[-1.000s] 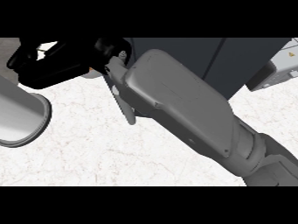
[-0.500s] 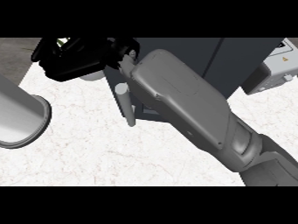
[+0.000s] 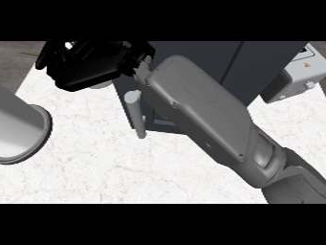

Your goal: Pick up the wine, place it into the cabinet and close the cabinet

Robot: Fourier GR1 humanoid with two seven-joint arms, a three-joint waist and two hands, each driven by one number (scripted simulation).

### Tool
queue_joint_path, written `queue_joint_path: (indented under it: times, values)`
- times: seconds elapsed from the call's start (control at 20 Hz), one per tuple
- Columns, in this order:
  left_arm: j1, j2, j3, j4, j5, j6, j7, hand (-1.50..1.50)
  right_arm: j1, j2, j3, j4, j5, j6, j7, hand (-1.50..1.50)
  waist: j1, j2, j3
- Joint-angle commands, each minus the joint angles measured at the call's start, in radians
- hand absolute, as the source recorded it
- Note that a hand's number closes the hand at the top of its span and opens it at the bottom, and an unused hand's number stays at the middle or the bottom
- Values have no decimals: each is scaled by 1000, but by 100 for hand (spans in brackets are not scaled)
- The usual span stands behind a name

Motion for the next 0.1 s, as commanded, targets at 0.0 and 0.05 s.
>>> queue_joint_path:
  times: [0.0,0.05]
  values:
    - [-8,-8,-36,-26,13,10,26,-150,61,-170,-79,148,30,-65,-31,150,-64,62,41]
    - [-21,-6,-35,-25,14,19,28,-150,63,-160,-80,145,26,-75,-40,150,-75,60,41]
